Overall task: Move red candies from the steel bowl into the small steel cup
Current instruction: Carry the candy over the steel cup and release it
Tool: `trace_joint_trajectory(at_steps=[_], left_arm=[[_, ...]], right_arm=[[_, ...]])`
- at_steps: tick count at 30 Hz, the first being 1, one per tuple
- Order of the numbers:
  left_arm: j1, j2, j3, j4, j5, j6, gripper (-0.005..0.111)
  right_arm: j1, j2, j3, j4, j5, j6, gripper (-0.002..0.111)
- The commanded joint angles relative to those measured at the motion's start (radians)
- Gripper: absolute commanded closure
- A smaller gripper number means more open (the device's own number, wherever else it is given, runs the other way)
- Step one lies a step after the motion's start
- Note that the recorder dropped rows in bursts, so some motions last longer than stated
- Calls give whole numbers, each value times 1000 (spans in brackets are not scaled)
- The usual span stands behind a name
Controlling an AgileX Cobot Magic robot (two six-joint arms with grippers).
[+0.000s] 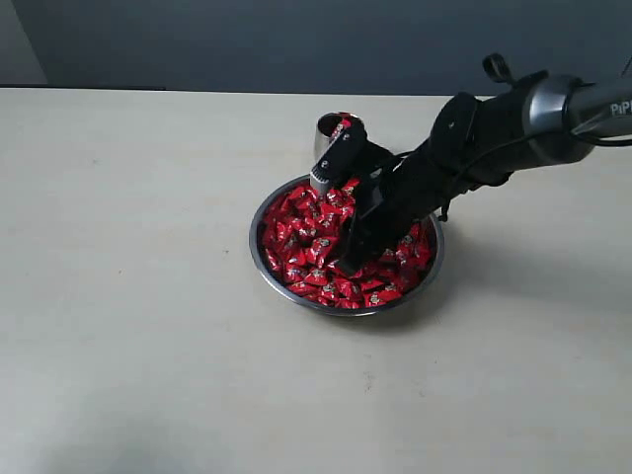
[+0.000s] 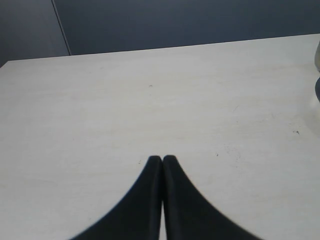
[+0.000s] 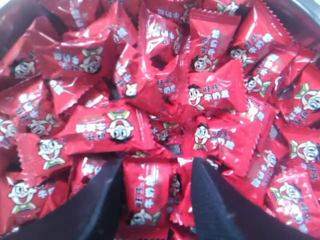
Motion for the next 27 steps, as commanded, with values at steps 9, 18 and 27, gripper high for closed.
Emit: trace_joint_trajectory(at_steps=[9, 18, 27], left_arm=[[-5, -5, -8, 2, -5, -1, 106], [-5, -5, -8, 2, -5, -1, 106], [-5, -5, -8, 2, -5, -1, 106]], right_arm=[[-1, -57, -5, 6, -2, -2, 108], [-3, -186, -5, 36, 19, 68, 108], [-33, -142, -136, 85, -193, 73, 108]])
